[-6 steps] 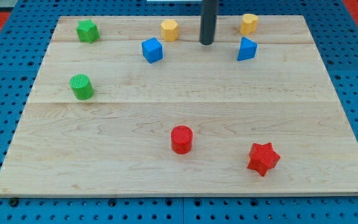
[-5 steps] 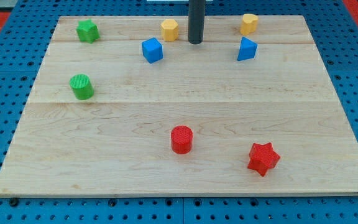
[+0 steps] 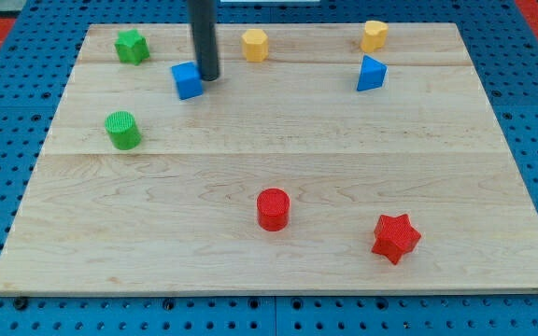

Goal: Place the cube to the left side of the green circle

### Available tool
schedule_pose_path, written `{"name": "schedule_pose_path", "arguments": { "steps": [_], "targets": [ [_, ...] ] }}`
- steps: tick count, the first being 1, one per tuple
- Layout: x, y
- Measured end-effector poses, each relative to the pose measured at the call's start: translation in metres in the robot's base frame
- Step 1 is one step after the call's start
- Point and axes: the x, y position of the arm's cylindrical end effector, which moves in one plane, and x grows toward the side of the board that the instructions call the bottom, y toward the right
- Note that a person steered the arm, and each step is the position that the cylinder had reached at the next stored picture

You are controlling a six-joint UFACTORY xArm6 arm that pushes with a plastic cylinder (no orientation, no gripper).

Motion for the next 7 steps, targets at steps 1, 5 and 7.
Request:
{"name": "schedule_pose_path", "arguments": {
  "steps": [1,5,7],
  "targets": [
    [0.011,-0.07],
    [0.037,-0.109],
    [0.054,-0.109]
  ]
}}
